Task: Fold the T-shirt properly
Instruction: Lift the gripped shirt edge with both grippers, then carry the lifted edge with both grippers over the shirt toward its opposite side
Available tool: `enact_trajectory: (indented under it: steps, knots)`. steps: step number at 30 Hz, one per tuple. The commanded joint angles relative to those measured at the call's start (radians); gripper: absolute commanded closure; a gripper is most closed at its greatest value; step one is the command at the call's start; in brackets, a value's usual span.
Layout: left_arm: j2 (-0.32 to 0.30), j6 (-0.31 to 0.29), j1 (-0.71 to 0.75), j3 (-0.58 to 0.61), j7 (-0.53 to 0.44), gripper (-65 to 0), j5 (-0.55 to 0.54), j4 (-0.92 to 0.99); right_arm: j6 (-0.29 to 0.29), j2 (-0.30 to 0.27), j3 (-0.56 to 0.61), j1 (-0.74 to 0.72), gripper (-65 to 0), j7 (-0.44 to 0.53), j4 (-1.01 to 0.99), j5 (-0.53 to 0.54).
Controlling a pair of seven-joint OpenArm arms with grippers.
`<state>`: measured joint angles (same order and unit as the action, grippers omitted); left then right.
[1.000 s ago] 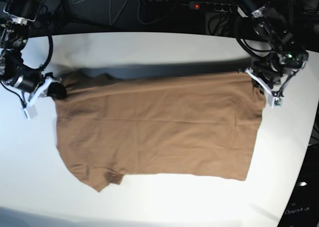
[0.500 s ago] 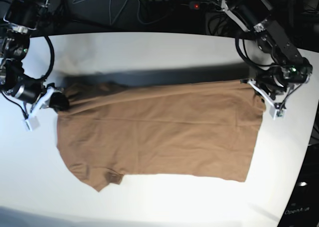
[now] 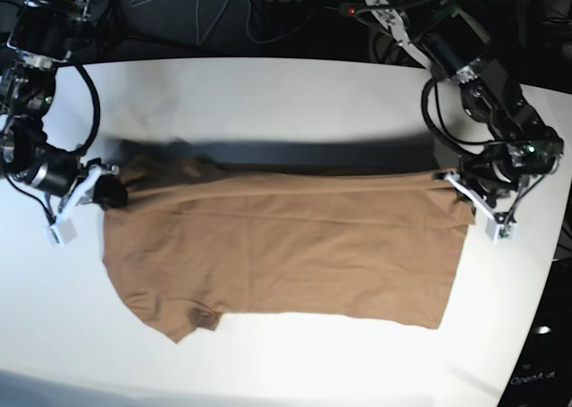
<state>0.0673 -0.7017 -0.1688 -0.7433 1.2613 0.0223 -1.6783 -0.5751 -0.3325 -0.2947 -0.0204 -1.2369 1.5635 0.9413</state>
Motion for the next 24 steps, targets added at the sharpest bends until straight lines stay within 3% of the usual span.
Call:
enact_trajectory:
  steps: [1,6,13,24]
  knots:
    - [-0.007,0.004,-0.022,0.003,-0.015,-2.8,-0.008,-0.018,-0.001,-0.020,-0.005,-0.022,-0.9,0.019,0.016,0.014]
    - [-0.027,0.004,-0.039,-0.003,-0.015,-2.8,-0.003,-0.024,-0.001,-0.021,-0.005,-0.045,-0.9,0.019,0.016,0.012]
    - [-0.030,0.004,-0.047,-0.002,-0.016,-2.8,-0.015,-0.027,-0.007,-0.004,0.013,-0.065,-0.9,0.019,0.018,-0.097]
    - [-0.027,0.004,-0.064,0.001,-0.018,-2.7,-0.015,-0.027,-0.007,-0.012,0.016,-0.071,-0.9,0.055,0.018,-0.101]
